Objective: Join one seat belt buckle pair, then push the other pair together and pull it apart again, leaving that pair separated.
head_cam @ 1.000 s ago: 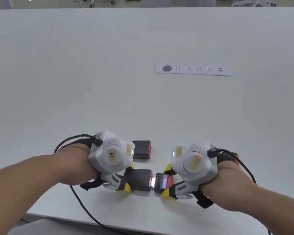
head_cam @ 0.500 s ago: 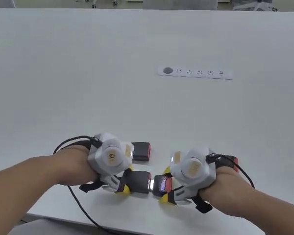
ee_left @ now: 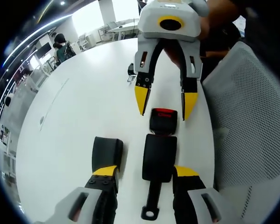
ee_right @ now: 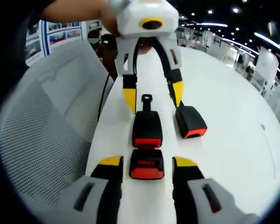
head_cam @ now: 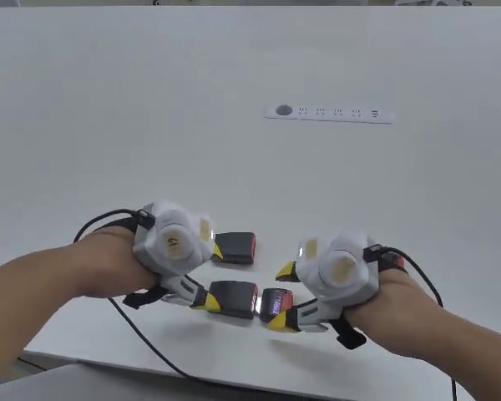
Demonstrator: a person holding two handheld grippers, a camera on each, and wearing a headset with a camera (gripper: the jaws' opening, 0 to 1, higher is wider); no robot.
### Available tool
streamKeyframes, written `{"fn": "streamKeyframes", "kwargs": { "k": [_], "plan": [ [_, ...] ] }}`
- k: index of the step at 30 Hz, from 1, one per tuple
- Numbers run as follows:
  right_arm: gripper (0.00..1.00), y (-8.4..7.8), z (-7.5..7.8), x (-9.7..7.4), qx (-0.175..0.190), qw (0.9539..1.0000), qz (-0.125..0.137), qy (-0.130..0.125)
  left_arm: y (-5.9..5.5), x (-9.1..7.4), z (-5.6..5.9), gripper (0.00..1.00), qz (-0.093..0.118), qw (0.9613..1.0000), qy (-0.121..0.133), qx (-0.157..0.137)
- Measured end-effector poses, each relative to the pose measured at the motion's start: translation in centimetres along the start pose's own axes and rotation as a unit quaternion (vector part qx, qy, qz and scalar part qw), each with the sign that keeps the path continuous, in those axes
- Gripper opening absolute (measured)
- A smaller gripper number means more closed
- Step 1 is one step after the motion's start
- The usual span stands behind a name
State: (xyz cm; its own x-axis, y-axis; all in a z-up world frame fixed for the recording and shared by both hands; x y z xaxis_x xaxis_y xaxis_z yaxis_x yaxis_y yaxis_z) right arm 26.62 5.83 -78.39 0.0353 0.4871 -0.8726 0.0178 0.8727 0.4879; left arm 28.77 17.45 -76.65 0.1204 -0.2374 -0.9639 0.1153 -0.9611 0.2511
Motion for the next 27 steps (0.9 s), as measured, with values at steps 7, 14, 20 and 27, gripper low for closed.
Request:
{"fn": "streamKeyframes", "kwargs": {
  "k": [7,14,20,27],
  "plan": [
    [0.41,-1.9,1.2,-1.4,-0.002,0.9998,-0.006,-0.02,0.2,-0.1,-2.2,0.49,0.006,0.9997,0.021,-0.015],
    [0.39,-5.3,3.7,-3.4,0.018,0.9986,-0.022,-0.044,0.0,0.1,-4.6,0.51,0.011,0.9991,0.031,-0.026],
    [0.39,-8.7,5.6,-5.2,0.041,0.9969,-0.038,-0.055,-1.0,1.6,-6.2,0.5,0.004,0.9992,0.026,-0.029],
    [0.41,-12.6,7.2,-7.1,0.061,0.9942,-0.054,-0.071,-0.5,2.6,-6.2,0.49,-0.007,0.9998,0.016,-0.012]
  ]
}}
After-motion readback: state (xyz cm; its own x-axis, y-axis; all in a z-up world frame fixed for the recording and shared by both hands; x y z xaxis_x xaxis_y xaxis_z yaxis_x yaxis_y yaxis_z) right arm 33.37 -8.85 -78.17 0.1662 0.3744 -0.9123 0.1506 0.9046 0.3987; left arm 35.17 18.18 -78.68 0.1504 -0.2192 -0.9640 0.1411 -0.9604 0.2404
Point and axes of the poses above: the centre of the closed fingertips' face, and the gripper's own axes: x roughly forward along the fingers, z roughly to its right, y roughly out of its top, the point moved 4 cm from there along -x, roughly backward along the fingers, and after that the axes turned 14 degrees about -z, right-handed, at the moved point
